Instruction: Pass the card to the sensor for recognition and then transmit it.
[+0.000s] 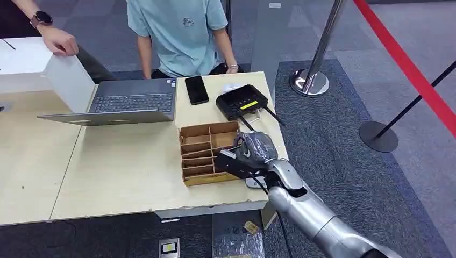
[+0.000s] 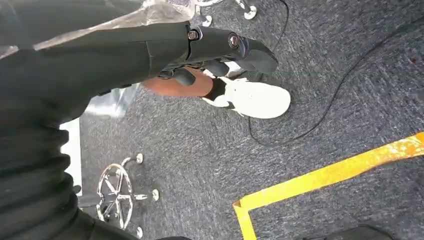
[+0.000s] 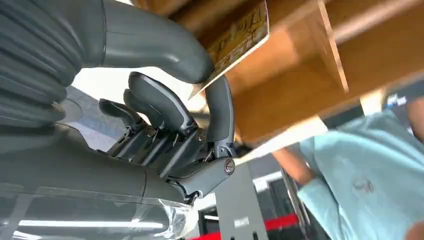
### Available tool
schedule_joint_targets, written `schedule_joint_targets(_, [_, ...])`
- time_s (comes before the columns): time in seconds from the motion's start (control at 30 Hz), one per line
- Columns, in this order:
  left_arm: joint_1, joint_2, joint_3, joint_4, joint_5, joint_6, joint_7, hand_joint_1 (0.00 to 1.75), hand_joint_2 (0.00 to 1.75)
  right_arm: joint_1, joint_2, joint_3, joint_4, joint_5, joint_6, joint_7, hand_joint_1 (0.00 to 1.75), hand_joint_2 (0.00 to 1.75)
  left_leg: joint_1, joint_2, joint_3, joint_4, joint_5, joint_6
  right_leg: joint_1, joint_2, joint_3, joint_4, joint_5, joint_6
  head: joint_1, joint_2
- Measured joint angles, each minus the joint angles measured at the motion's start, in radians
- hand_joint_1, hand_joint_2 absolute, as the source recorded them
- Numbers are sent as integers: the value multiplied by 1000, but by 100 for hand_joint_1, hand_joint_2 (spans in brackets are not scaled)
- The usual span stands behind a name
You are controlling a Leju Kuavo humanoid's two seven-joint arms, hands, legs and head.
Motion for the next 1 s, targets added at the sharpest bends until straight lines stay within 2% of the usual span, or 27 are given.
schedule_joint_targets(0.37, [1, 17, 0, 0, -21, 1, 5, 0, 175, -126, -31, -54, -71, -15, 5, 23, 175, 175, 0, 0, 0, 0, 0, 0, 0, 0, 0, 0, 0, 0, 0, 0])
schedule_joint_targets(0.57, [1, 27, 0, 0, -37, -2, 9, 0, 175, -208, -59, -86, -109, -19, 4, 59, 175, 175, 0, 0, 0, 0, 0, 0, 0, 0, 0, 0, 0, 0, 0, 0])
schedule_joint_targets(0.7, [1, 28, 0, 0, -37, 1, 7, 0, 175, -214, -63, -89, -111, -23, 4, 62, 175, 175, 0, 0, 0, 0, 0, 0, 0, 0, 0, 0, 0, 0, 0, 0])
schedule_joint_targets(0.73, [0, 30, 0, 0, -35, 11, -8, 0, 175, -250, -79, -110, -121, -40, 2, 64, 175, 175, 0, 0, 0, 1, 0, 0, 0, 0, 0, 0, 0, 0, 0, 0])
schedule_joint_targets(1.0, [0, 31, 0, 0, -30, 16, -8, 0, 175, -259, -94, -124, -123, -41, -4, 61, 175, 175, 0, 0, 0, 1, 0, 0, 0, 0, 0, 0, 0, 0, 0, 0])
